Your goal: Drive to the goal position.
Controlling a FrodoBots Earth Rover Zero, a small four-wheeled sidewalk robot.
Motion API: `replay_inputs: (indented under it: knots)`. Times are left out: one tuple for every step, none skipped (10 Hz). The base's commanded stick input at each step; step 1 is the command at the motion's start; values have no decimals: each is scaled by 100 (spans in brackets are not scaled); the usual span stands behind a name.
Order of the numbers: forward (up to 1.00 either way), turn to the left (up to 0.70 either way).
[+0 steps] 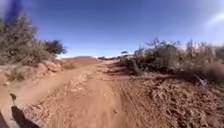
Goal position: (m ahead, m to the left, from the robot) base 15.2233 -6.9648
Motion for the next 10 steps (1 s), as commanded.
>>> replay_inputs:
  knots:
    - [50,0]
    - [50,0]
    - [50,0]
    - [50,0]
    - [50,0]
    - [50,0]
    - [50,0]
    - [50,0]
    - [50,0]
    - [50,0]
